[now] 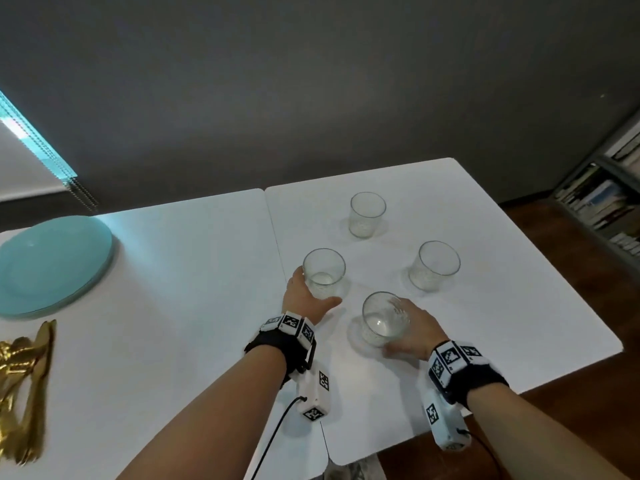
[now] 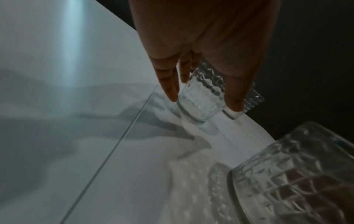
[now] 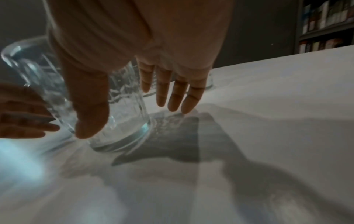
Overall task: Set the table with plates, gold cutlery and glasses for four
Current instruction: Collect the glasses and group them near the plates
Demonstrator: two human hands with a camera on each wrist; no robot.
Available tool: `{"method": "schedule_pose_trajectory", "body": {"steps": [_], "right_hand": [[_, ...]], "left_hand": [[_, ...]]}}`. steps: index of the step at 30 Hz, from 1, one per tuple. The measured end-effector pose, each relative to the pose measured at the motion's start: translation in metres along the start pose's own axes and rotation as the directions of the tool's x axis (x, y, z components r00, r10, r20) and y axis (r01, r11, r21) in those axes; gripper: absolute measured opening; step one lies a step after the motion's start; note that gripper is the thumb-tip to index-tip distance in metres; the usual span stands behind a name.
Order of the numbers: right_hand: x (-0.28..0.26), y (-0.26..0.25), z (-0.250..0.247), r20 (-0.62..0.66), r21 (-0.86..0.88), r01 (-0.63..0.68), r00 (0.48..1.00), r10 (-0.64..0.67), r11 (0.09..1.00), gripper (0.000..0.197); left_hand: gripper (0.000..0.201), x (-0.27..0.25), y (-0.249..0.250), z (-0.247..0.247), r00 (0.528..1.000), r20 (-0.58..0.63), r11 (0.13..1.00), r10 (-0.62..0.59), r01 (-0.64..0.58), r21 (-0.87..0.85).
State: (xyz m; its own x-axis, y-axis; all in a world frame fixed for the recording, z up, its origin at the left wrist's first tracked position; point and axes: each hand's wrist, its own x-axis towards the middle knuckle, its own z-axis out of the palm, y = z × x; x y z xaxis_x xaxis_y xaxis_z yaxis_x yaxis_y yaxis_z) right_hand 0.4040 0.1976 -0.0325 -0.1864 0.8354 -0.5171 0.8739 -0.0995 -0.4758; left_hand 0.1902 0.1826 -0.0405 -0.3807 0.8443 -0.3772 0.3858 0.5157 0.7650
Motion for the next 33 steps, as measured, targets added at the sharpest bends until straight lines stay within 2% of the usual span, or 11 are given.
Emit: {"method": "schedule_pose_trajectory", "body": {"steps": [6,12,17,20,25,33], "right_hand": [[0.017,0.009,0.009,0.017,0.147,0.086,0.996,-0.089,0.985,0.095],[0.017,0.003,0.019,-0.053,0.169,0.12,0.992,-0.113,0.978,0.079],[0.02,-0.013,0.02,-0.079,0.177,0.122,0.991,-0.109,0.977,0.076],[0.025,-0.037,0.015,-0.078,0.187,0.137,0.989,-0.124,0.973,0.072],[0.036,-0.104,0.022,-0.078,0.171,0.216,0.976,-0.206,0.961,0.07],[0.052,-0.229,0.094,0.01,0.191,0.279,0.958,-0.286,0.941,0.072]], "left_hand": [[0.096,0.012,-0.002,0.015,0.993,-0.113,0.997,-0.018,0.01,-0.07],[0.085,0.018,-0.005,0.019,0.988,-0.152,0.995,-0.021,0.005,-0.103],[0.078,0.013,-0.014,0.008,0.982,-0.185,0.991,-0.025,-0.001,-0.137],[0.074,0.01,-0.025,-0.016,0.975,-0.22,0.989,-0.033,0.001,-0.145],[0.074,0.015,-0.054,-0.087,0.954,-0.294,0.989,-0.05,0.007,-0.145],[0.075,0.025,-0.119,-0.204,0.887,-0.435,0.981,-0.158,0.092,-0.168]]}}
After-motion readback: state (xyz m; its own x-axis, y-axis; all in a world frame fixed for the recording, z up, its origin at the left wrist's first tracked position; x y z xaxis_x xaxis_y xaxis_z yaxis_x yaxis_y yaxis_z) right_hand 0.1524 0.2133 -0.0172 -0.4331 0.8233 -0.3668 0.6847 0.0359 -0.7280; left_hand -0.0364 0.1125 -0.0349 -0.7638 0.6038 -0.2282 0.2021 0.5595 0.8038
